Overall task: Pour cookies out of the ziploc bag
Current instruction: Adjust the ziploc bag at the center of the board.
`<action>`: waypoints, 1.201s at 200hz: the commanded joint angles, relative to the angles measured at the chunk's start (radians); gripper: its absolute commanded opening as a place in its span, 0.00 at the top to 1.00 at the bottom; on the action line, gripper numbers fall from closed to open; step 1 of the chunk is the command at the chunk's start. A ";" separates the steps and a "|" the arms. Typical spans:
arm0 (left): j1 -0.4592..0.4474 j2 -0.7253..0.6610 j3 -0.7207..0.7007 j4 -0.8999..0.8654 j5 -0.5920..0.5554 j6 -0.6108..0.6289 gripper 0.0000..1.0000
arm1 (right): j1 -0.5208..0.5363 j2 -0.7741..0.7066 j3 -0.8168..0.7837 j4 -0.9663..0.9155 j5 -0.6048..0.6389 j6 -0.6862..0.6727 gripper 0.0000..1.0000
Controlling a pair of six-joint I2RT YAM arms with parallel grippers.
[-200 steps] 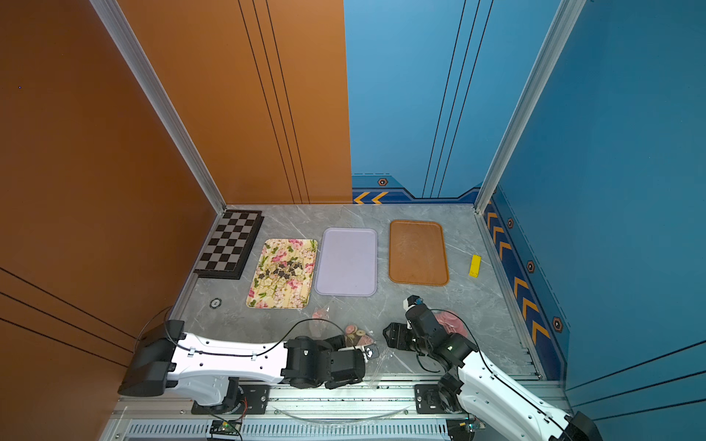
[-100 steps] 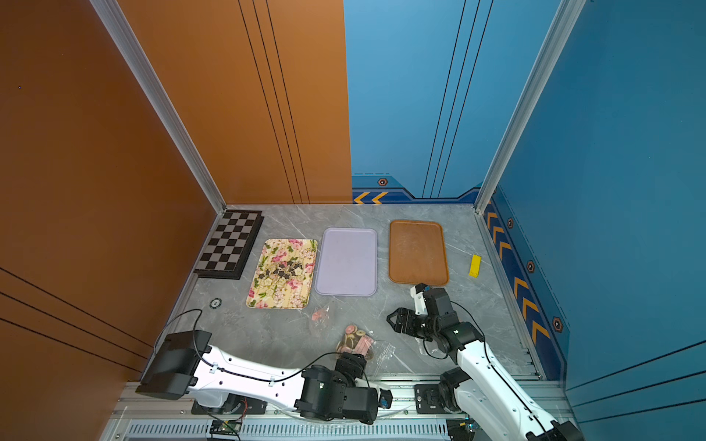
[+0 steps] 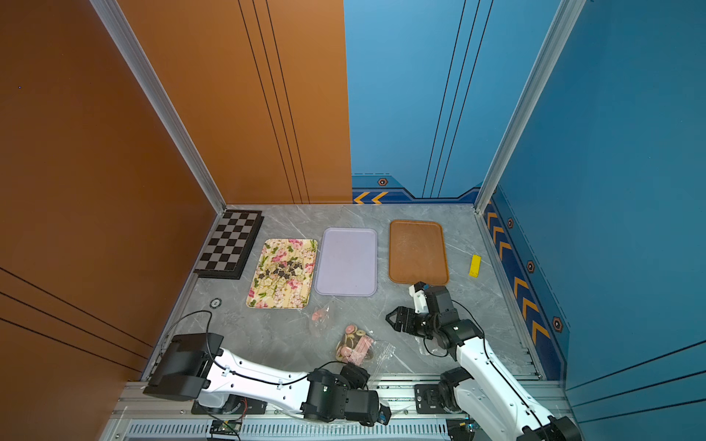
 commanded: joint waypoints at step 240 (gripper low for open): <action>0.202 -0.004 -0.084 0.393 -0.019 0.030 1.00 | -0.006 0.095 0.103 0.051 0.004 -0.031 0.20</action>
